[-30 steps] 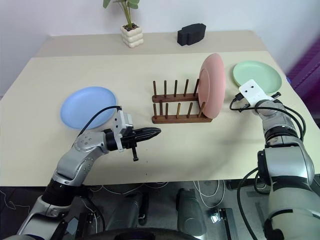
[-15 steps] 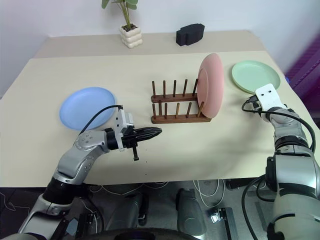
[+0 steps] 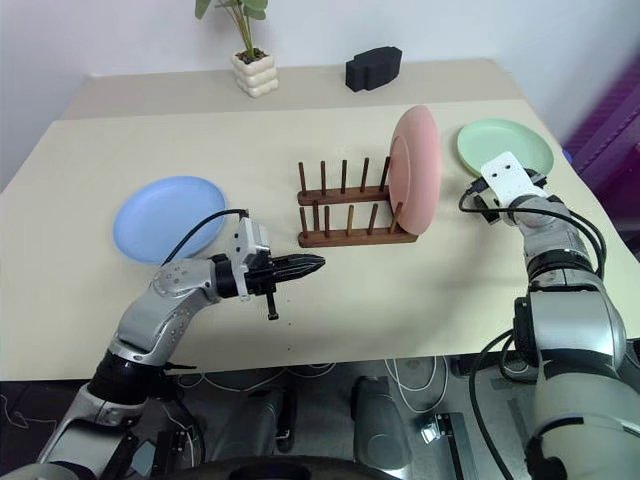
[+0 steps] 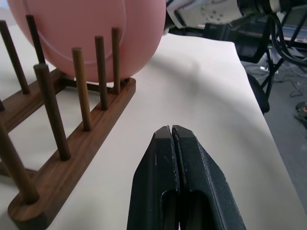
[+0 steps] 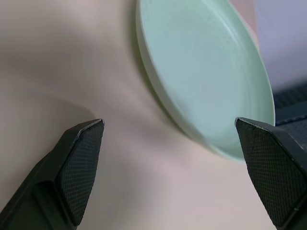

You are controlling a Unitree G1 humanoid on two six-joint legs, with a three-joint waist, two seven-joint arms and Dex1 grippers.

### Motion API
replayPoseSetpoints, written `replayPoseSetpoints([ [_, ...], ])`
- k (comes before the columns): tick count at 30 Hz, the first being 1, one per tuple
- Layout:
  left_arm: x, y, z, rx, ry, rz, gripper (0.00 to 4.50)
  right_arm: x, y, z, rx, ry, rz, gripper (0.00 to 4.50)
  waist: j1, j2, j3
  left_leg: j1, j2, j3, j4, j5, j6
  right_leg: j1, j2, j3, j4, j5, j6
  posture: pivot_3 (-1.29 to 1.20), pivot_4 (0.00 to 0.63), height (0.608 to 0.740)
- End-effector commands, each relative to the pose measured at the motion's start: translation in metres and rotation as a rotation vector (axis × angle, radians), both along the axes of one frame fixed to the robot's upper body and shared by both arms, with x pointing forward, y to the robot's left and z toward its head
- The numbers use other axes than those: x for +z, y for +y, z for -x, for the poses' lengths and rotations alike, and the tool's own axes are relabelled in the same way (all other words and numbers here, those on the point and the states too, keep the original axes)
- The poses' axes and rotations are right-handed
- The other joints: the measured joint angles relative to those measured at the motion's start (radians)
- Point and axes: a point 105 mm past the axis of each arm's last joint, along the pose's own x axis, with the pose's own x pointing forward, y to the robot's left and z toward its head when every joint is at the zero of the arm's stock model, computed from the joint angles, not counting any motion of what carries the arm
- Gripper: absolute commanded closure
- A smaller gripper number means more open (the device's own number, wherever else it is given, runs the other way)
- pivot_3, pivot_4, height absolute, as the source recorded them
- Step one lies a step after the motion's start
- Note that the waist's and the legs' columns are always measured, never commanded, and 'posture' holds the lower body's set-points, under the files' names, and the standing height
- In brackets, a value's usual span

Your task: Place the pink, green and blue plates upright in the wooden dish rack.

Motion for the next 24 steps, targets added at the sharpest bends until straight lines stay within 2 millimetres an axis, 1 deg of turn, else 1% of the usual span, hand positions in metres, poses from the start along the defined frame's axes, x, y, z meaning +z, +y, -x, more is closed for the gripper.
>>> replayPoseSetpoints([
  [1, 0.01, 0.004, 0.003, 0.017, -0.045, 0.014, 4.5, 0.01, 0.005, -0.006, 0.006, -0.023, -0.014, 0.89, 0.0, 0.0, 0.0, 0.0, 0.0, 0.0, 0.0, 0.0, 0.0, 0.0, 0.0, 0.0, 0.0, 0.0, 0.0, 0.0, 0.15, 0.736],
  [4, 0.01, 0.007, 0.005, 0.028, -0.044, 0.012, 4.5, 0.009, 0.007, -0.006, 0.004, -0.025, -0.017, 2.28, 0.0, 0.0, 0.0, 0.0, 0.0, 0.0, 0.0, 0.0, 0.0, 0.0, 0.0, 0.0, 0.0, 0.0, 0.0, 0.0, 0.15, 0.736],
  [5, 0.01, 0.007, 0.006, 0.03, -0.043, 0.011, 4.5, 0.008, 0.006, -0.006, 0.002, -0.028, -0.018, 2.89, 0.0, 0.0, 0.0, 0.0, 0.0, 0.0, 0.0, 0.0, 0.0, 0.0, 0.0, 0.0, 0.0, 0.0, 0.0, 0.0, 0.15, 0.736],
  [8, 0.01, 0.007, 0.007, 0.03, -0.042, 0.01, 4.5, 0.008, 0.005, -0.005, -0.012, -0.052, -0.037, 4.44, -0.001, 0.0, 0.0, 0.0, 0.0, 0.0, 0.0, 0.0, 0.0, 0.0, 0.0, 0.0, 0.0, 0.0, 0.0, 0.0, 0.15, 0.736],
  [11, 0.01, 0.006, 0.008, 0.025, -0.04, 0.011, 4.5, 0.01, 0.001, -0.003, -0.017, -0.091, -0.049, 4.44, -0.001, 0.0, 0.0, 0.0, 0.0, 0.0, 0.0, 0.0, 0.0, 0.0, 0.0, 0.0, 0.0, 0.0, 0.0, 0.0, 0.15, 0.736],
  [15, 0.01, 0.004, 0.01, 0.009, -0.036, 0.013, 4.5, 0.014, -0.01, 0.004, -0.037, -0.157, -0.032, 4.44, 0.0, 0.0, 0.0, 0.0, 0.0, 0.0, 0.0, 0.0, 0.0, 0.0, 0.0, 0.0, 0.0, 0.0, 0.0, 0.0, 0.15, 0.736],
  [18, 0.009, 0.001, 0.011, -0.009, -0.028, 0.015, 4.5, 0.013, -0.016, 0.012, -0.027, -0.204, -0.089, 4.44, 0.0, 0.0, 0.0, 0.0, 0.0, 0.0, 0.0, 0.0, 0.0, 0.0, 0.0, 0.0, 0.0, 0.0, 0.0, 0.0, 0.15, 0.736],
  [24, 0.007, -0.004, 0.011, -0.049, -0.013, 0.019, 4.5, 0.012, -0.021, 0.032, 0.031, -0.294, -0.201, 4.44, 0.0, 0.0, 0.0, 0.001, 0.0, 0.0, 0.0, 0.0, 0.0, 0.002, 0.0, 0.001, 0.0, 0.0, 0.001, 0.0, 0.15, 0.736],
])
